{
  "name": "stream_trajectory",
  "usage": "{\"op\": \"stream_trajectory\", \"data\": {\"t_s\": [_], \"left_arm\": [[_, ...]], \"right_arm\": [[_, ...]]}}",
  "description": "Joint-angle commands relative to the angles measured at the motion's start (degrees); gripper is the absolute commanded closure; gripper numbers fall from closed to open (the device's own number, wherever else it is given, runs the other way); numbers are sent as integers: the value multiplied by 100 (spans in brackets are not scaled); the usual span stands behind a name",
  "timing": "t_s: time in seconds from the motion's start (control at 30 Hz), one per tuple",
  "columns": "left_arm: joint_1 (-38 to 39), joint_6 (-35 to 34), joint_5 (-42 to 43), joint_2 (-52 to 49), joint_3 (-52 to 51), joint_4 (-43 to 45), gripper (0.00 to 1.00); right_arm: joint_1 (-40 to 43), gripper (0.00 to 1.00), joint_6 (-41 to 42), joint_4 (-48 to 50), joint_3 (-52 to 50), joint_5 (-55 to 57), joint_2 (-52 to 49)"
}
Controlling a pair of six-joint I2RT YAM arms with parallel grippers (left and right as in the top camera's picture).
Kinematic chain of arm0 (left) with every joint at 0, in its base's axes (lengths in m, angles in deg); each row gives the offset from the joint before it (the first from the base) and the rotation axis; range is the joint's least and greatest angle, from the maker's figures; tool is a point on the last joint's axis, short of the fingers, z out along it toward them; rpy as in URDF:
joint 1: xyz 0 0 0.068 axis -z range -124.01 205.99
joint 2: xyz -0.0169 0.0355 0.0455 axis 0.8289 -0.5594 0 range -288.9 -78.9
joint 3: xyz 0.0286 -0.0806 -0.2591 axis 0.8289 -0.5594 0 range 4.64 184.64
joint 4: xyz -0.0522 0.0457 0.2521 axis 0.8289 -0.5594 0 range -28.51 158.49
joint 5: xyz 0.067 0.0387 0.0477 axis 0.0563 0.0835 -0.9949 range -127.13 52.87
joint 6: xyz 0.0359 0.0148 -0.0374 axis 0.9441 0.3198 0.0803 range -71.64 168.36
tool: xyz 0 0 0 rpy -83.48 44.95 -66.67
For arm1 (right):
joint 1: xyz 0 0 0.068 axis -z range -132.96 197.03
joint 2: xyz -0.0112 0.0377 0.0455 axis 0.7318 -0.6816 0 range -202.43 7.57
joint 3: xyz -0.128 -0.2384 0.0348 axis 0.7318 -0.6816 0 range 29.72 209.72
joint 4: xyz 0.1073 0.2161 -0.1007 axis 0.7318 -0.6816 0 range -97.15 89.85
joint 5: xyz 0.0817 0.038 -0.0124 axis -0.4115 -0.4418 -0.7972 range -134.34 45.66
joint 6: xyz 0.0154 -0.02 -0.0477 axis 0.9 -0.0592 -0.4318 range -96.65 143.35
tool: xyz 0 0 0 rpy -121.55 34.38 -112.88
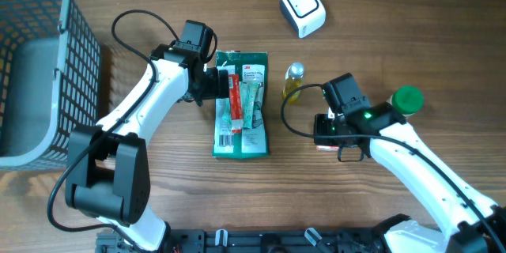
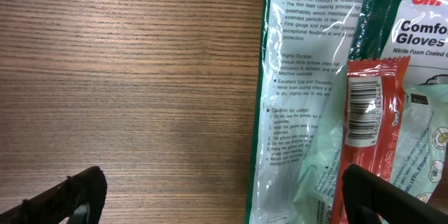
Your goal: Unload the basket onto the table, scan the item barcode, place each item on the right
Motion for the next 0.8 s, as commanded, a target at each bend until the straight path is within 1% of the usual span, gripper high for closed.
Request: {"op": "stream_trajectory", "data": {"t_s": [0.0, 0.17, 0.27, 0.53, 0.63, 0.77], "left_arm": [[22, -9, -35, 94, -26, -2, 0], [22, -9, -35, 94, -26, -2, 0], [22, -11, -37, 94, -26, 0, 0], [22, -9, -35, 94, -26, -2, 0], [22, -9, -35, 94, -26, 0, 0], [22, -9, -35, 94, -26, 0, 0]], "right_arm": [[-4, 62, 85, 83, 122, -81, -367], [-4, 62, 85, 240, 122, -76, -901], [-4, 62, 83, 505, 122, 11, -1200], [-4, 63, 79, 693, 122, 160, -1222], [-4, 65, 70, 693, 153, 229, -1180], [-4, 65, 63, 391, 358, 461, -850]]}}
